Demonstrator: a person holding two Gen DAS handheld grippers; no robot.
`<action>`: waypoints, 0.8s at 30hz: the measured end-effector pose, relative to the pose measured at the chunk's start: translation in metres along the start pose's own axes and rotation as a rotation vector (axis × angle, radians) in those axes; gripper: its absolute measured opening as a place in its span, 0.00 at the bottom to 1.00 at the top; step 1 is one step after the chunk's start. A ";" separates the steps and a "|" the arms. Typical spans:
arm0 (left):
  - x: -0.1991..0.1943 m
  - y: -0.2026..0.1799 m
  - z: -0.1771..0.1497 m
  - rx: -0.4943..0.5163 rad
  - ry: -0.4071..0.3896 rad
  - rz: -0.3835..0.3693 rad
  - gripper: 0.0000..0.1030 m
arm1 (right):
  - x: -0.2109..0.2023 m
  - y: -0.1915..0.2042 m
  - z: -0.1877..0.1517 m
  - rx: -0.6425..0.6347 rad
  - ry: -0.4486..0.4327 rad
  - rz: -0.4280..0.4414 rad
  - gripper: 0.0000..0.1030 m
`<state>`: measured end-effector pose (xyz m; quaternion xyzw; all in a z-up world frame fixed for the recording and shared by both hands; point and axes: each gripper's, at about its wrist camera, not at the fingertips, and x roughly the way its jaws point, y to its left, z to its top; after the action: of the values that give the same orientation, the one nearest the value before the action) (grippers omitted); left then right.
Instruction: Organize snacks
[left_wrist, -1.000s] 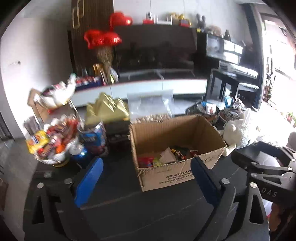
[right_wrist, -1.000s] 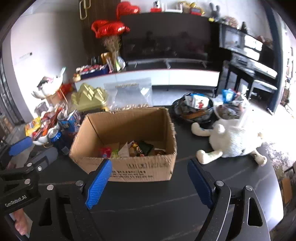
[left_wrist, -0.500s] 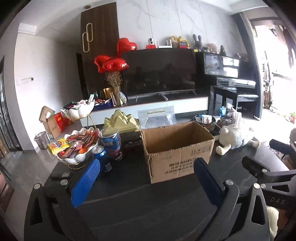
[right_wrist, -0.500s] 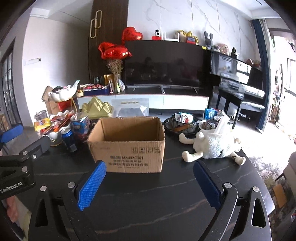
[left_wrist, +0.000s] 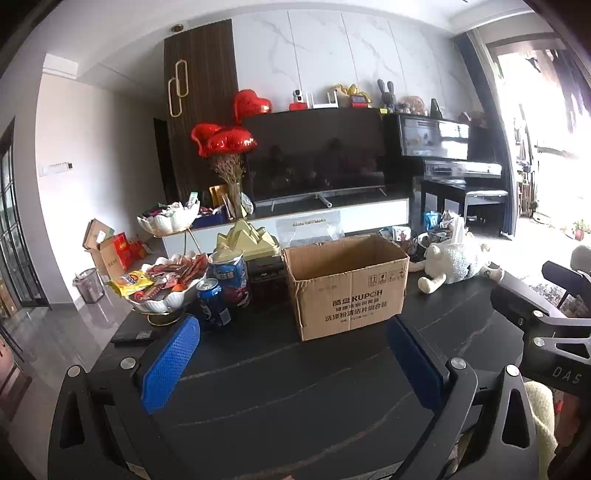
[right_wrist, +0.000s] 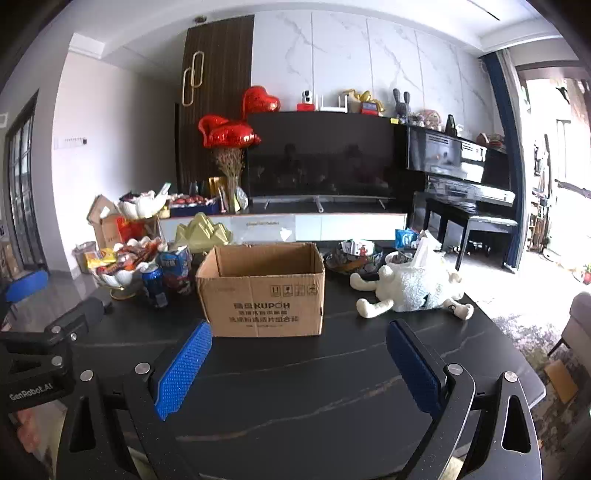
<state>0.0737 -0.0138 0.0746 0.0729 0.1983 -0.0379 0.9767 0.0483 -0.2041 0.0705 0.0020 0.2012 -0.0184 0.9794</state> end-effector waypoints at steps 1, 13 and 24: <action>-0.004 0.000 0.000 -0.001 -0.003 -0.003 1.00 | -0.002 0.001 -0.001 -0.004 -0.002 0.002 0.93; -0.030 0.002 -0.003 -0.022 -0.030 -0.029 1.00 | -0.035 0.007 0.000 -0.028 -0.075 0.004 0.93; -0.041 0.002 -0.001 -0.023 -0.068 -0.019 1.00 | -0.044 0.006 0.001 -0.025 -0.095 0.018 0.93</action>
<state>0.0360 -0.0096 0.0902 0.0584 0.1662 -0.0471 0.9832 0.0089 -0.1963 0.0884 -0.0093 0.1547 -0.0074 0.9879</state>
